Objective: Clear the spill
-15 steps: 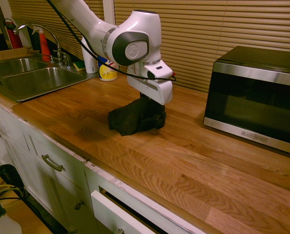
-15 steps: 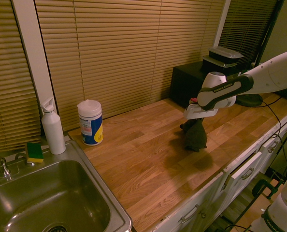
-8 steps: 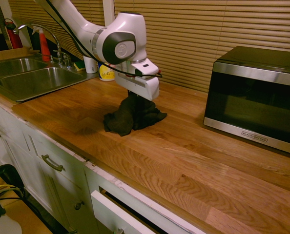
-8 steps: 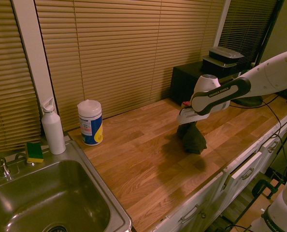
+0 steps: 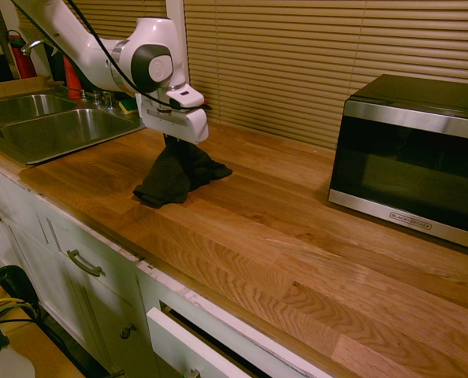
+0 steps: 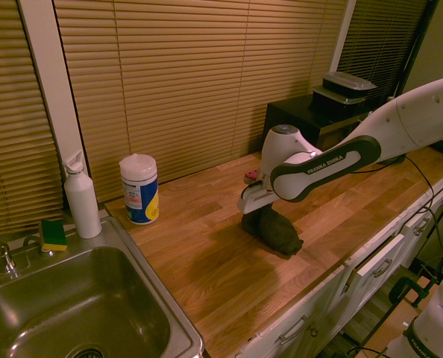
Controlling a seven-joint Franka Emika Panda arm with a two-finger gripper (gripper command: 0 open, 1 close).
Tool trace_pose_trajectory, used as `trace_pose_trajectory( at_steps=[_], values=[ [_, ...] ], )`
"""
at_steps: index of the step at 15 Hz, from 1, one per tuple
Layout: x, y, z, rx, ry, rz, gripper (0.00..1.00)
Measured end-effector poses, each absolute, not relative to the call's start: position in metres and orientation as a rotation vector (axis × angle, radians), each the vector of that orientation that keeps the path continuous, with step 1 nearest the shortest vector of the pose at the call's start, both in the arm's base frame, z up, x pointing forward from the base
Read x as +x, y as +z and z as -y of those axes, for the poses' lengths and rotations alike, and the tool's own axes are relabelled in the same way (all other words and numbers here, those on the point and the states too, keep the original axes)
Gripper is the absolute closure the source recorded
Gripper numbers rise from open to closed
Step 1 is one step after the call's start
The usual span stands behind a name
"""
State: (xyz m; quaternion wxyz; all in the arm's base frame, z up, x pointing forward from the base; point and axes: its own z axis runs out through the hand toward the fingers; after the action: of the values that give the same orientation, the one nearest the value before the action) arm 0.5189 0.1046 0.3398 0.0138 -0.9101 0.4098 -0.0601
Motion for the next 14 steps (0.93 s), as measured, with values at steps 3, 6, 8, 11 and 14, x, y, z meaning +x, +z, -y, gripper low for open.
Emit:
trace_pose_trajectory(
  at_steps=[3,6,8,11,14],
  values=[
    [0.524,0.340,-0.146,-2.850,-0.183,-1.275,1.00],
    [0.532,0.339,-0.188,-2.870,-0.183,-1.255,1.00],
    [0.536,0.339,-0.218,-2.887,-0.179,-1.239,1.00],
    [0.543,0.339,-0.263,-2.919,-0.182,-1.210,1.00],
    [0.546,0.338,-0.308,-2.951,-0.179,-1.167,1.00]
  ],
)
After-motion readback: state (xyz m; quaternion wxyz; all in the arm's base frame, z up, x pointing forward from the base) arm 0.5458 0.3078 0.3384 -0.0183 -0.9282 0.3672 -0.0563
